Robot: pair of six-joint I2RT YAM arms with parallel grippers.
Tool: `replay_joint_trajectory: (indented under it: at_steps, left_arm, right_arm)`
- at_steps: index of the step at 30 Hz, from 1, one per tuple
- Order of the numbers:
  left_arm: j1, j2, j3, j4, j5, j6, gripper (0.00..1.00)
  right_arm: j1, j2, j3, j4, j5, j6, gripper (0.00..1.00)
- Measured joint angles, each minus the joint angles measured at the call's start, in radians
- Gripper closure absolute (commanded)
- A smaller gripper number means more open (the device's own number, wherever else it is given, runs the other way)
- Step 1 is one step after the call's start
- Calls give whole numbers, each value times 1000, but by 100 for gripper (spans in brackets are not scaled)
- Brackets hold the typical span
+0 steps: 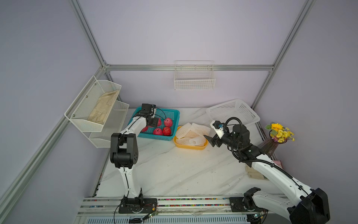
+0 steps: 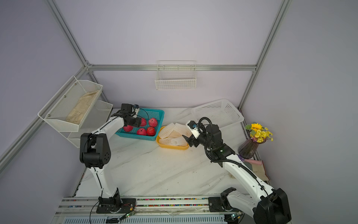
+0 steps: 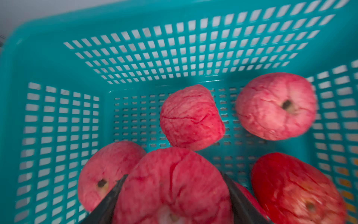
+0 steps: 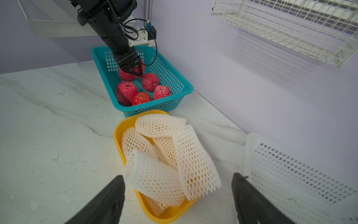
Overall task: Remove foam nets from apples
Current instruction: Place the apple in the basket.
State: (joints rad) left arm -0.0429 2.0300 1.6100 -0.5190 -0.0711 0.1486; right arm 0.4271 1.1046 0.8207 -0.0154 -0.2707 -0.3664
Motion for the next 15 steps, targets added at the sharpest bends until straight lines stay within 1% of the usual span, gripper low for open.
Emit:
replay_joint_trajectory:
  at_steps: [4, 10, 13, 14, 15]
  left_arm:
    - [6, 74, 55, -10, -9, -1, 51]
    - [8, 99, 72, -31, 1, -18, 48]
    - [9, 99, 72, -37, 12, -34, 40]
    - [9, 99, 72, -38, 14, -35, 36]
    - [9, 99, 72, -39, 15, -37, 29]
  right_arm:
    - [0, 17, -2, 0, 3, 0, 13]
    - [0, 57, -2, 0, 11, 0, 13]
    - [0, 68, -2, 1, 12, 0, 12]
    - [0, 72, -2, 1, 13, 0, 12]
    - [0, 74, -2, 0, 13, 0, 10]
